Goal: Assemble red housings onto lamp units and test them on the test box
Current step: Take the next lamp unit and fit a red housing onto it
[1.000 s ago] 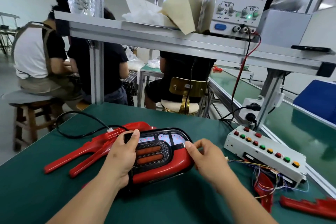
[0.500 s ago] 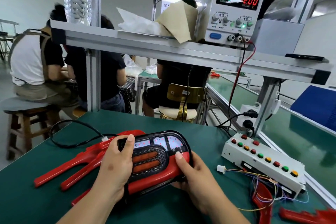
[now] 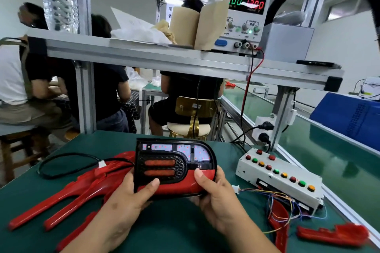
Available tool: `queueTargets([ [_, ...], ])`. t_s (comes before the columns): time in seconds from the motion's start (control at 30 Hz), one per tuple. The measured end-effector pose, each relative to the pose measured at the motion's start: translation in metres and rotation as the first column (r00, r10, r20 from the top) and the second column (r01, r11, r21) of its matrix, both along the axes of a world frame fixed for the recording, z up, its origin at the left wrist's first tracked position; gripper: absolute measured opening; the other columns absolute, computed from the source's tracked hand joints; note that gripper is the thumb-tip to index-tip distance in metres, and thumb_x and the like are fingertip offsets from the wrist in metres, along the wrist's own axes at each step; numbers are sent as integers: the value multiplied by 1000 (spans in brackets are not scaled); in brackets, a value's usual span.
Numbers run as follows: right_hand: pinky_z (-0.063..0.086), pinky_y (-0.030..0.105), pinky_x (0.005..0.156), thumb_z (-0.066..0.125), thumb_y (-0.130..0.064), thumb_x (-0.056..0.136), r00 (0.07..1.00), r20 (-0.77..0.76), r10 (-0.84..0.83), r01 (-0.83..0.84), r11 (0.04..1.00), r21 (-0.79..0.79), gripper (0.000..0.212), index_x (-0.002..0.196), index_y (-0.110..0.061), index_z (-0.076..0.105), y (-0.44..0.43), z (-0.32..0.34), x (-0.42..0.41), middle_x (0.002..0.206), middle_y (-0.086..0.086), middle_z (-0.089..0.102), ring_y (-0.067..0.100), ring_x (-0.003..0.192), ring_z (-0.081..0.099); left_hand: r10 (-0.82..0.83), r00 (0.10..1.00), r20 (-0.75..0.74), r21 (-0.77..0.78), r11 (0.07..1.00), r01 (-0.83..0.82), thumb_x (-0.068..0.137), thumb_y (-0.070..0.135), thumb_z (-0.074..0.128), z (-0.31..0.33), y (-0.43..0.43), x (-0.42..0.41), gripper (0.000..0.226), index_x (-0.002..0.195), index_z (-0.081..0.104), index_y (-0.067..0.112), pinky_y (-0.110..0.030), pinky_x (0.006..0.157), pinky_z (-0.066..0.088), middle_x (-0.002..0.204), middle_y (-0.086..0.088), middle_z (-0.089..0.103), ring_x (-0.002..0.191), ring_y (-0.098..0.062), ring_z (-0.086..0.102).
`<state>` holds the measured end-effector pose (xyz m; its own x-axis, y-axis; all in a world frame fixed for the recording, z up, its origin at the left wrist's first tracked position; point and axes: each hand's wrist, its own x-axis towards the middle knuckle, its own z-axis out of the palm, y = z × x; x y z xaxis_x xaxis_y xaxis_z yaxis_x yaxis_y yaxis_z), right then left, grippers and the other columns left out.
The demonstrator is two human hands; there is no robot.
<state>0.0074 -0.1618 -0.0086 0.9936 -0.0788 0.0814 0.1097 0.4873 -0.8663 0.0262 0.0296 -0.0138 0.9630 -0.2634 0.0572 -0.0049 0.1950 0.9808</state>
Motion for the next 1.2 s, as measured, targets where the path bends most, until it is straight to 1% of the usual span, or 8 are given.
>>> queueTargets([
  [0.1,57,47,77,80,-10,71,992,23,121,-120,993,-19,65,128,-24,50,-10,4,-3,121,11,68,29,101,68,-66,997,46,-41,997,68,80,22,65,1,7,4,47,125,57,32,-23,76,57,119,7,71,103,-9,69],
  [0.2,56,49,80,75,-11,73,979,7,205,-204,979,-22,57,126,-15,53,-18,5,-5,119,17,66,33,99,66,-120,989,84,-51,991,124,79,25,66,0,13,8,44,118,61,45,-19,71,57,121,10,69,105,-9,68],
  [0.4,55,52,86,80,-14,68,982,0,190,-190,980,-52,64,127,-12,53,-17,2,-4,116,19,67,35,99,65,-266,960,90,-56,961,271,73,31,84,-5,23,13,61,124,56,51,-23,84,56,133,7,63,119,-15,62],
  [0.6,59,46,76,78,-14,69,984,9,176,-175,982,-66,58,122,-13,55,-15,6,-7,115,17,69,31,96,68,-223,969,111,-59,971,230,75,26,77,-7,21,16,58,125,56,46,-27,83,57,131,5,64,117,-15,63],
  [0.77,59,47,78,70,-11,81,992,25,124,-119,984,-135,44,122,-12,53,-15,9,-7,112,15,70,31,95,69,-183,977,110,-49,981,189,77,22,72,-2,16,13,58,131,52,34,-30,88,53,127,4,67,115,-15,65],
  [0.93,60,49,73,69,-13,75,997,-19,69,-71,990,-122,47,120,-12,56,-20,7,-4,111,16,71,34,93,70,-132,990,50,-64,989,136,77,16,69,4,3,6,55,129,53,24,-24,76,57,120,-1,70,108,-18,68],
  [1.03,59,40,62,70,-16,74,995,-67,73,-79,994,-81,46,119,-13,59,-25,1,-2,112,19,70,34,90,72,-108,994,25,-7,994,108,74,25,73,4,0,3,58,129,52,26,-21,74,54,116,6,72,105,-11,68],
  [1.2,59,38,62,65,-30,77,986,-112,125,-130,990,-46,41,114,-14,61,-27,-6,2,104,17,72,31,82,72,-119,993,-26,23,993,120,69,31,78,1,3,5,66,128,49,32,-22,77,55,114,10,71,105,-8,67],
])
